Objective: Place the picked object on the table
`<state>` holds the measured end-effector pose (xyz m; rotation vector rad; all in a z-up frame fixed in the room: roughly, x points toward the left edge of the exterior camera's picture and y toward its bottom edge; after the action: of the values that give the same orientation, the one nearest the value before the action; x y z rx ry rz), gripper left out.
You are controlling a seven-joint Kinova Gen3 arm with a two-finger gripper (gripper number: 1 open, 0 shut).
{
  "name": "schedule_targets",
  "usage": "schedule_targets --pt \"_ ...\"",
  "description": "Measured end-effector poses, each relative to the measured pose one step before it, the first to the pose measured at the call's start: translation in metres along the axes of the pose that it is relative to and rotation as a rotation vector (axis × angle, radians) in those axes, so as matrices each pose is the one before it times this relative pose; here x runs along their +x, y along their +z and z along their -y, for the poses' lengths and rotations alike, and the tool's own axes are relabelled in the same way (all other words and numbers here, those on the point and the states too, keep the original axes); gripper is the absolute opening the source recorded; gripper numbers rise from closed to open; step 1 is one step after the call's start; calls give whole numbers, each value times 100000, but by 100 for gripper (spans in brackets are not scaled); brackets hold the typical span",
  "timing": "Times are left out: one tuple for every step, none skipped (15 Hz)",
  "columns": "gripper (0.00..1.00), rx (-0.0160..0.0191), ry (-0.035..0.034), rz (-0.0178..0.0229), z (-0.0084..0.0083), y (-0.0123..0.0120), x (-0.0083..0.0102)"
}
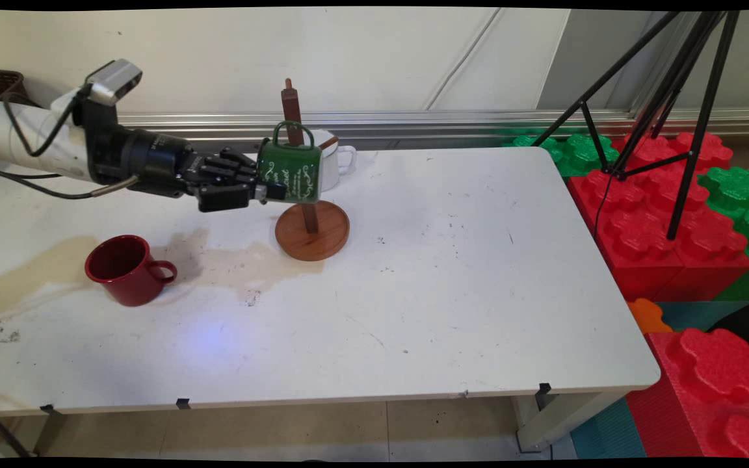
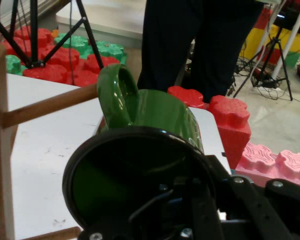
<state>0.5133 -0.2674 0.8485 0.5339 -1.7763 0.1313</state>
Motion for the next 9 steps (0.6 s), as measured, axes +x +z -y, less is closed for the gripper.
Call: schedule_targets --pt "0 -624 507 147 -252 -205 73" --pt "0 -538 594 233 -245 -261 69" --pt "0 -654 780 350 -306 -334 81" --pt "0 -279 651 322 -190 -320 65" --pt "0 -206 467 307 -119 -220 38" --pt "0 -173 763 572 -118 -384 51" --pt "0 -117 573 421 -83 -273 27" --pt "0 -98 967 847 -81 -475 25" --pt "0 -153 1182 1013 -67 -590 32"
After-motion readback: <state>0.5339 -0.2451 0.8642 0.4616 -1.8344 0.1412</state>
